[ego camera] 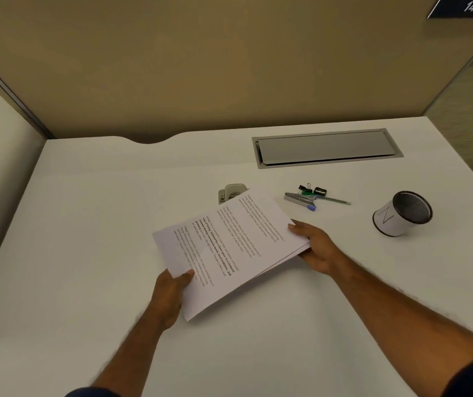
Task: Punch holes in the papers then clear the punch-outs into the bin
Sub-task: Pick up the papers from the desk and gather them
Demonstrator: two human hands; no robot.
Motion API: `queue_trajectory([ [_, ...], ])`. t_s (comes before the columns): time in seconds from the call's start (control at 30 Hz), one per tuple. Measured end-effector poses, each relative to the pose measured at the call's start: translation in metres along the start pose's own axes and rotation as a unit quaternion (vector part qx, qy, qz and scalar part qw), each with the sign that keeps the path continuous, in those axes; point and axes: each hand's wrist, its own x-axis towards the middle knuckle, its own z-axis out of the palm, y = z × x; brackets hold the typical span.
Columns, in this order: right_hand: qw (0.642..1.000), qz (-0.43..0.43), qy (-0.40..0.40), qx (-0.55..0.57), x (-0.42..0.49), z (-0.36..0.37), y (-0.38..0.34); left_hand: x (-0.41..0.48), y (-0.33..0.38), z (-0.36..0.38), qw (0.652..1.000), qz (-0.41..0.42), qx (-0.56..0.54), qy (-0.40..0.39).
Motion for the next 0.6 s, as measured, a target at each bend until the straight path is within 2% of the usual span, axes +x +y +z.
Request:
queue_trajectory([
  [0.2, 0.988, 0.055, -0.041, -0.136, 0.017, -0.005, -0.020, 0.018, 0.011, -0.003, 0.996, -0.009, 0.074, -0.042],
  [0.37, 0.974, 0.007, 0.036, -0.224, 0.032, -0.004, -0.005, 0.039, 0.025, 0.002, 0.991, -0.007, 0.126, -0.053],
  [0.6, 0.961, -0.051, 0.093, -0.254, 0.045, -0.010, 0.011, 0.062, 0.042, 0.015, 0.977, 0.013, 0.203, -0.057],
])
